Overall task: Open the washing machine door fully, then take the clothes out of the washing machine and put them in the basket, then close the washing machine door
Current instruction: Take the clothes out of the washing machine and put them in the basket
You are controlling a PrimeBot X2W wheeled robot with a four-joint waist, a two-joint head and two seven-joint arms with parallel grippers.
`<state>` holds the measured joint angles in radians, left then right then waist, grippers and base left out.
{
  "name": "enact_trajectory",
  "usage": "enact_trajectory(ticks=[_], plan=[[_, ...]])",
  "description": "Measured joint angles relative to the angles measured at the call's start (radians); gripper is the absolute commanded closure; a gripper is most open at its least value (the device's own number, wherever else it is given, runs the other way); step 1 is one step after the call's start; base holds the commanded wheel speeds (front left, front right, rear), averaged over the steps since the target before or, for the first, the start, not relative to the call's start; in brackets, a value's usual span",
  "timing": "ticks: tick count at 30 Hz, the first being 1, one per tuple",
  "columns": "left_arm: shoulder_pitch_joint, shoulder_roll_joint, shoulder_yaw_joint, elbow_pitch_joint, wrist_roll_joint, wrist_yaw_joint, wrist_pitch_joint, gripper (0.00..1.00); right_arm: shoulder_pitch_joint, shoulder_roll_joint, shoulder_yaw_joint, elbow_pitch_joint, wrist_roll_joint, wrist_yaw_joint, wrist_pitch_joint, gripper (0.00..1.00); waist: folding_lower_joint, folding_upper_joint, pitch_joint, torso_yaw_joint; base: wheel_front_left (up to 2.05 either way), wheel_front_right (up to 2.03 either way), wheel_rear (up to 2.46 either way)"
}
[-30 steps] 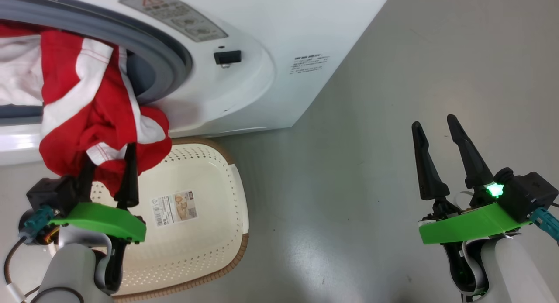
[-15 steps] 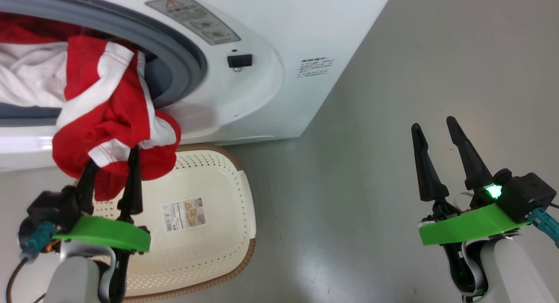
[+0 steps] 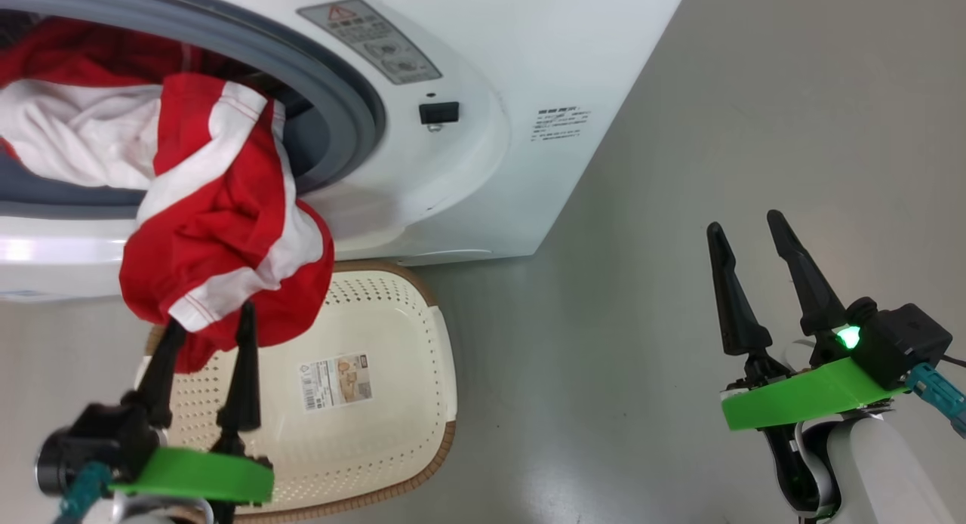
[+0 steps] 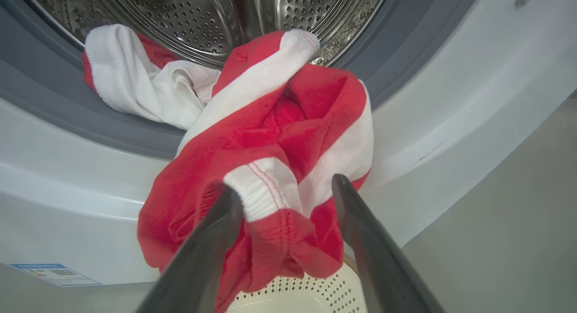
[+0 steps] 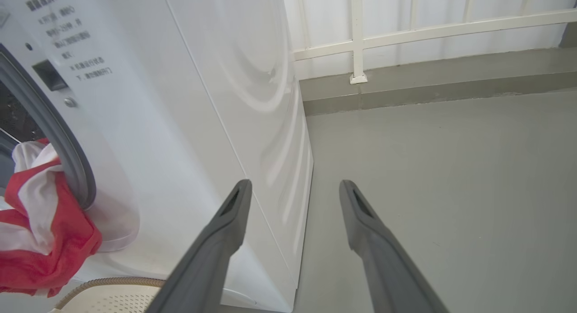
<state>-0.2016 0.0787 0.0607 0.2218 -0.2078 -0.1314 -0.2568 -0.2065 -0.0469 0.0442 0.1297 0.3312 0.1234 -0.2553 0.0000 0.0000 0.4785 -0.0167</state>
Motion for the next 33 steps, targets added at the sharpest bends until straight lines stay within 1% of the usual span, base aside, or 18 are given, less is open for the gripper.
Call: enact_trajectory(ticks=[5,9,14,33], plan=[[0.086,-0.013,-0.015,-0.106,0.015,0.0,0.0,0.0,0.021,-0.001,0.001,0.004,-0.017,0.0,0.0,0.0,0.0,0.0,-0.013,0.011,0.0,0.0,0.0],[0.127,-0.021,-0.013,-0.15,0.021,0.0,0.0,0.0,0.021,-0.001,0.0,0.004,-0.018,0.0,0.0,0.0,0.0,0.0,-0.016,0.016,0.0,0.0,0.0],[0.133,-0.029,-0.011,-0.163,0.021,0.0,0.0,0.0,0.021,-0.001,-0.001,0.004,-0.025,0.0,0.0,0.0,0.0,0.0,-0.013,0.021,0.0,0.0,0.0],[0.132,-0.03,0.003,-0.172,0.022,0.0,0.0,0.0,0.021,-0.001,-0.001,0.003,-0.025,0.0,0.0,0.0,0.0,0.0,-0.013,0.006,0.0,0.0,0.0]])
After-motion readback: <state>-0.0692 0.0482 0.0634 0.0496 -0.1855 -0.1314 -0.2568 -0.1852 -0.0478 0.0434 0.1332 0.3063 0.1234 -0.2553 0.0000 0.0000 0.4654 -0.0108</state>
